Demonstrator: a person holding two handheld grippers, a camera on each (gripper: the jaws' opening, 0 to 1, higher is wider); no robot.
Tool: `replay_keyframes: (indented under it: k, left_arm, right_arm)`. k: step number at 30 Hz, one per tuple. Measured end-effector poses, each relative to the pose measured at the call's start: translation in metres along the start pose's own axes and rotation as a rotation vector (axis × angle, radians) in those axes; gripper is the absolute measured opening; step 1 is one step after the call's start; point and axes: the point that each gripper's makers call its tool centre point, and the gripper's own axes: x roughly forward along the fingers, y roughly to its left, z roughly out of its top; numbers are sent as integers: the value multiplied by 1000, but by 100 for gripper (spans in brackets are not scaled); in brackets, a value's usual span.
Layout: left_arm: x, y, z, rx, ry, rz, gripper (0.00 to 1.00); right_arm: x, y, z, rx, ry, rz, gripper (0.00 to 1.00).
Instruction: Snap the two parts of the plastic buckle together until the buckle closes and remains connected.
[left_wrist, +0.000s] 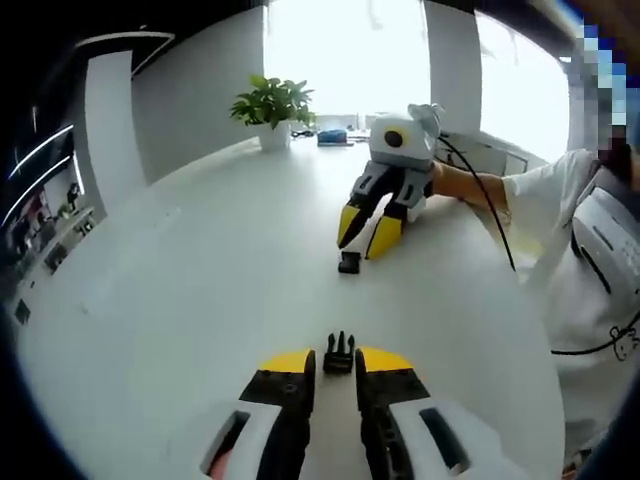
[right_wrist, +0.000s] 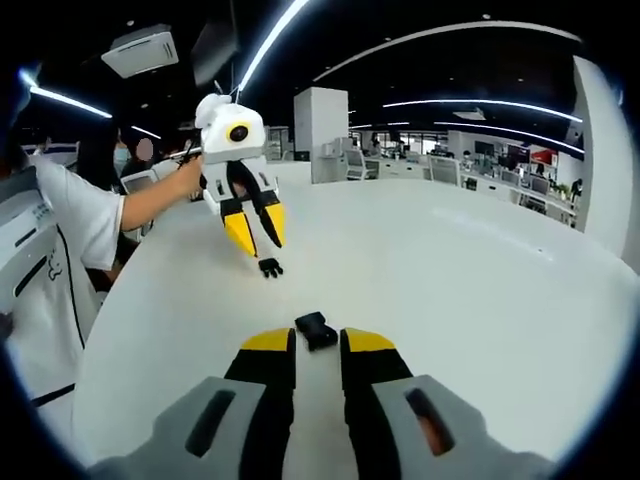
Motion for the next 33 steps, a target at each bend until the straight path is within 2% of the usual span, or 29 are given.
replay_keyframes:
  k: [10,15,18,33]
  left_arm:
    - [-3,2,-5,-28,-107,25,22]
    - [1,-1,-9,-38,-124,22,23]
    - [2,-5,-6,-50,-153,5,23]
    - [12,-1,-9,-72,-161,2,22]
  right_arm:
    - [-1,-3,8,-31,-27,40,16]
    - [-2,-5,9,-47,-43,74,17]
    - [-1,-4,11,-46,-70,95,19]
    - [4,-7,-1,-64,-19,116,19]
